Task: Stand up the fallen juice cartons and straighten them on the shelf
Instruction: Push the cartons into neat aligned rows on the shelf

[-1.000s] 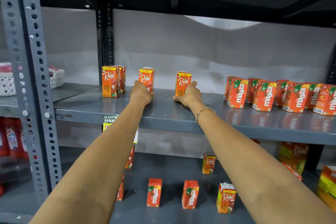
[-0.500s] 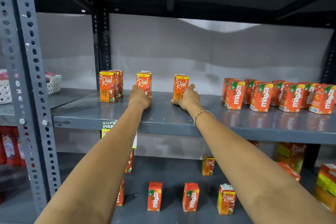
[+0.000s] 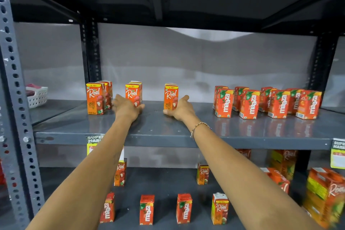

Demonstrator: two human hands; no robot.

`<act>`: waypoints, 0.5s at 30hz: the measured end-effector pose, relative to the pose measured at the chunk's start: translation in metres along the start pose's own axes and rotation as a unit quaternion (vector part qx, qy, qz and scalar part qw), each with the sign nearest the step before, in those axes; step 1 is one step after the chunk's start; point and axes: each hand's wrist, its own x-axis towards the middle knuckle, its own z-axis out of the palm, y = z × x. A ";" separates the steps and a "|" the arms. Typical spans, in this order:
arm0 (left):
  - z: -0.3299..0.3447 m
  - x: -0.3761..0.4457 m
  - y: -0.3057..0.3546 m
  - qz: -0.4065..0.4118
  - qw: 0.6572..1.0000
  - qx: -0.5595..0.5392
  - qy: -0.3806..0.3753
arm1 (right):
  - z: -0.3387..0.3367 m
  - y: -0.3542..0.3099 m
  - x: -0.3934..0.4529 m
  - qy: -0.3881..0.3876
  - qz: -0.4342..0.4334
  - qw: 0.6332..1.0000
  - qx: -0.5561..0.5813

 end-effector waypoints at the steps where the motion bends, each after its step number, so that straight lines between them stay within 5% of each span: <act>1: 0.001 -0.005 0.002 0.009 0.998 0.025 0.058 | -0.010 0.006 -0.004 -0.002 -0.006 1.000 -0.022; 3: 0.004 -0.018 0.009 0.088 0.974 0.033 0.205 | -0.033 0.022 -0.013 0.030 -0.013 0.996 -0.078; 5: 0.016 -0.035 0.029 0.184 0.951 0.008 0.248 | -0.061 0.049 -0.018 0.090 -0.007 0.989 -0.114; 8: 0.050 -0.043 0.066 0.164 0.980 -0.015 0.113 | -0.094 0.081 -0.019 0.173 0.028 0.975 -0.139; 11: 0.084 -0.042 0.090 0.073 0.997 -0.022 -0.008 | -0.112 0.093 -0.016 0.151 0.038 0.974 -0.163; 15: 0.102 -0.040 0.097 0.029 0.999 -0.042 0.011 | -0.122 0.096 -0.009 0.113 0.027 0.982 -0.150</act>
